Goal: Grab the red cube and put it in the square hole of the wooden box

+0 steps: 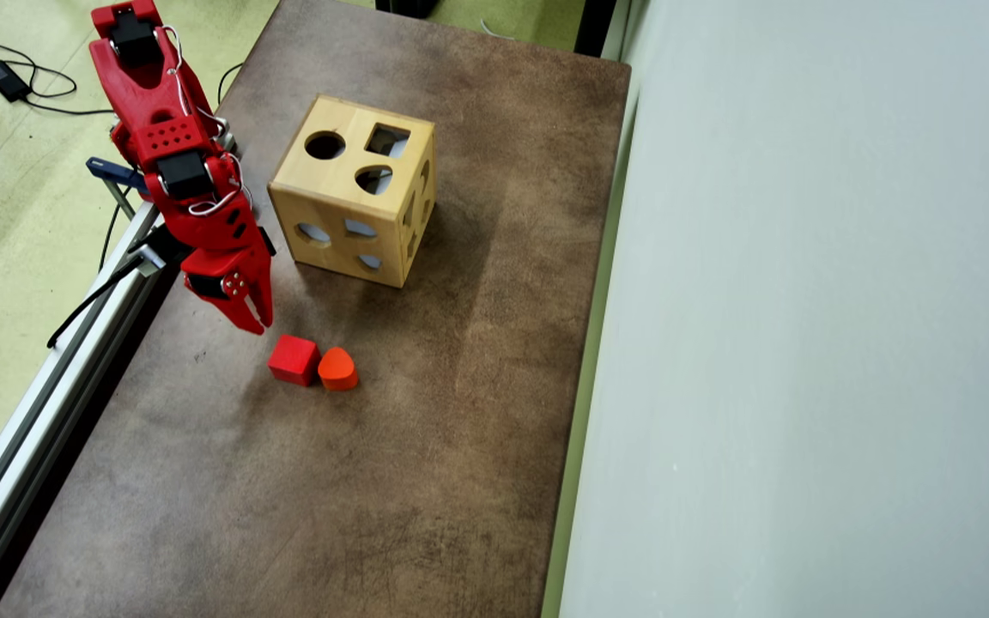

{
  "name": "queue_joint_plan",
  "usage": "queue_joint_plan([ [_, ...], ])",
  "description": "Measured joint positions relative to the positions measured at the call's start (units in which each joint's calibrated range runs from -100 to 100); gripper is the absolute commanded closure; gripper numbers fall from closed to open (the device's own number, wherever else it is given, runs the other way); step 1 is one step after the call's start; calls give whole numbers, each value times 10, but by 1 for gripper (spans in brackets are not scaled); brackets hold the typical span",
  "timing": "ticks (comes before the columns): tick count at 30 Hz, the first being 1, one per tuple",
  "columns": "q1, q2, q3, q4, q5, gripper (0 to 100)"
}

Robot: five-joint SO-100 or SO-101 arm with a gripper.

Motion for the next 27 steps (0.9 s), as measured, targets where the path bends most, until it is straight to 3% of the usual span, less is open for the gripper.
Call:
queue_joint_plan([
  [27, -59, 13, 19, 3, -14, 60],
])
